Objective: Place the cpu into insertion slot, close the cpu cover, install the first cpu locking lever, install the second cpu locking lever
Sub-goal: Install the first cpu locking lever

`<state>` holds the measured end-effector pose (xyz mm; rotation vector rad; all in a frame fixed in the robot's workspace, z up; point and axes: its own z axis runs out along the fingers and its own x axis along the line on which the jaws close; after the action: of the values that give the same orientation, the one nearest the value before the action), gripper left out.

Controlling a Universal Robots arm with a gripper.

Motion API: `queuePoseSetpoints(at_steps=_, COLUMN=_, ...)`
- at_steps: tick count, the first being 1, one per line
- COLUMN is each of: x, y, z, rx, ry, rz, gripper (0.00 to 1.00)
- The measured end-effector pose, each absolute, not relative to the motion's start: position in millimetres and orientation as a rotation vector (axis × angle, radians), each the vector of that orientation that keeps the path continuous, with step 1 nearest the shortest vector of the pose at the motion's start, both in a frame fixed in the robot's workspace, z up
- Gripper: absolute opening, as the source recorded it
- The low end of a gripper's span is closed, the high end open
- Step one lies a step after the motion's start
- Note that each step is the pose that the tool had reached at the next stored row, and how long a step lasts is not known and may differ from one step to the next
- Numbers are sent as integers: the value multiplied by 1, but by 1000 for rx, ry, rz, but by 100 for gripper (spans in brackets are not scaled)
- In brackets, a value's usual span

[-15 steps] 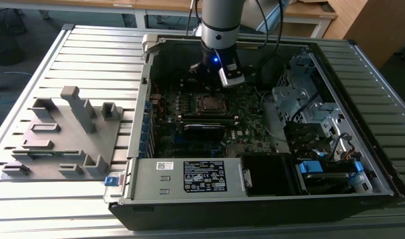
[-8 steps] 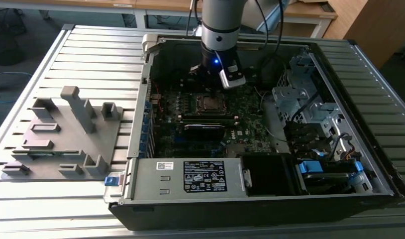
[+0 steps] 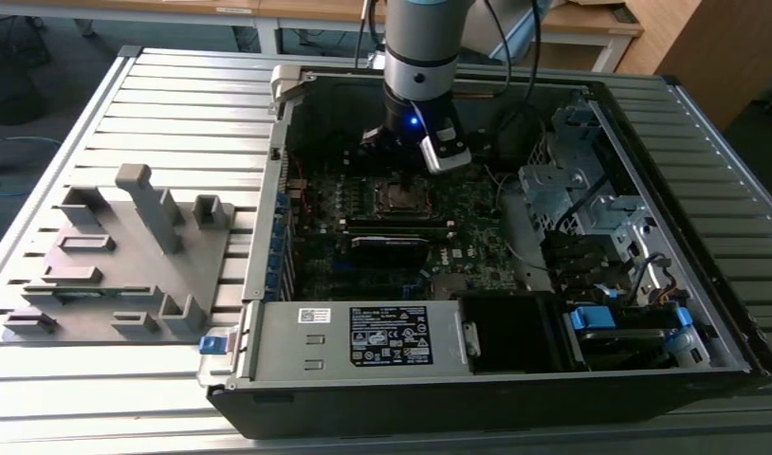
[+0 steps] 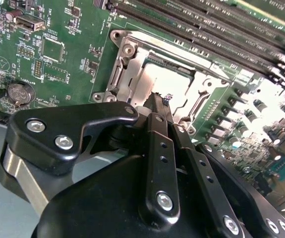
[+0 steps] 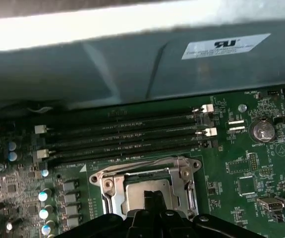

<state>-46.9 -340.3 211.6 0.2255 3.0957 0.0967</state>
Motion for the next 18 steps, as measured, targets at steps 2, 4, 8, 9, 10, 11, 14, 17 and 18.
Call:
queuePoseSetpoints(at_steps=2, x=-47, y=-341, z=211, rx=211, ry=3097, rz=96, gripper=10)
queuePoseSetpoints(at_steps=4, x=-47, y=-343, z=211, rx=198, ry=3098, rz=94, gripper=10)
queuePoseSetpoints(at_steps=8, x=-47, y=-344, z=211, rx=182, ry=3099, rz=93, gripper=10)
queuePoseSetpoints(at_steps=9, x=-47, y=-344, z=211, rx=182, ry=3099, rz=93, gripper=10)
queuePoseSetpoints(at_steps=10, x=-47, y=-344, z=212, rx=182, ry=3100, rz=92, gripper=10)
queuePoseSetpoints(at_steps=11, x=-47, y=-344, z=213, rx=182, ry=3100, rz=92, gripper=10)
queuePoseSetpoints(at_steps=14, x=-47, y=-344, z=215, rx=182, ry=3100, rz=92, gripper=10)
queuePoseSetpoints(at_steps=17, x=-47, y=-344, z=218, rx=182, ry=3100, rz=93, gripper=10)
queuePoseSetpoints(at_steps=18, x=-47, y=-344, z=219, rx=182, ry=3100, rz=93, gripper=10)
